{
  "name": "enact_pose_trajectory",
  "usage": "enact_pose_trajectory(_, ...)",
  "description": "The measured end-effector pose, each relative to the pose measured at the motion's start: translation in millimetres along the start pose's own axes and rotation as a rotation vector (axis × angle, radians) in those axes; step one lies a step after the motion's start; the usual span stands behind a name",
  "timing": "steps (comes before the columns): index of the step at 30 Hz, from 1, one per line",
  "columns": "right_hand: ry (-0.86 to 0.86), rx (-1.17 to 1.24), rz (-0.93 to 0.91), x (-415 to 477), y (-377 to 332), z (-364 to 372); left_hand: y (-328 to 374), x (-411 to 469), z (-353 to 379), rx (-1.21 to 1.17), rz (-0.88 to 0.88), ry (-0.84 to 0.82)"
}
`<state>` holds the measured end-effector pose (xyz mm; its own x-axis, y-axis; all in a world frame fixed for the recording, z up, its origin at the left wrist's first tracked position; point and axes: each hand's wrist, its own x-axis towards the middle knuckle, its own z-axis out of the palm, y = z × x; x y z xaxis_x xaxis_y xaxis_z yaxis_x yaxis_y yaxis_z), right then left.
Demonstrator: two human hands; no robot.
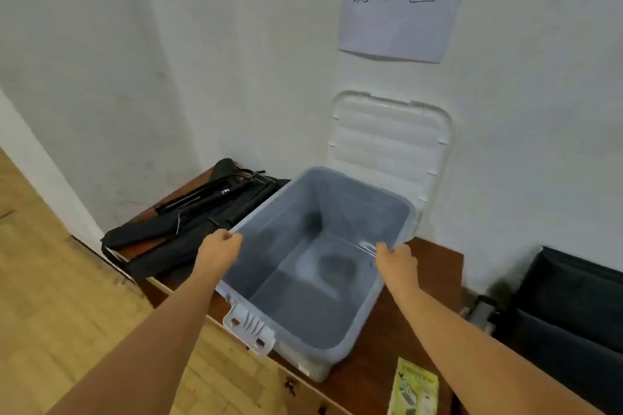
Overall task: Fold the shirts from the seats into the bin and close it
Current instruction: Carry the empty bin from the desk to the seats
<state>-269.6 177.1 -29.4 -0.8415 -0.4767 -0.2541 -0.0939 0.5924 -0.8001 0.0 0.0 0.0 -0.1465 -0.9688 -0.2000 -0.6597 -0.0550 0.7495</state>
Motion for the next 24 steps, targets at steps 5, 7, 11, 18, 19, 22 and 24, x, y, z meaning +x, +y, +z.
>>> enact_pose_trajectory(5, 0.077, -0.032, 0.201, -4, 8, 30, -23, 51, -6, 0.128, 0.063, -0.046)
enact_pose_trajectory(7, 0.141, -0.077, 0.23, -4, 11, 42, -36, 66, -4, 0.187, 0.019, -0.126)
enact_pose_trajectory(11, 0.158, -0.042, 0.374, -10, 18, 54, -54, 83, 2, 0.318, 0.031, -0.206)
enact_pose_trajectory(18, 0.209, 0.076, 0.294, -20, 42, 68, -61, 104, 4, 0.361, -0.046, -0.216)
enact_pose_trajectory(19, 0.221, 0.069, 0.274, -23, 43, 68, -64, 105, 5, 0.347, -0.034, -0.211)
enact_pose_trajectory(22, 0.236, 0.1, 0.239, -33, 45, 66, -71, 99, -1, 0.307, 0.02, -0.125)
enact_pose_trajectory(24, 0.239, 0.119, 0.222, -40, 46, 63, -78, 92, -7, 0.296, 0.04, -0.07)
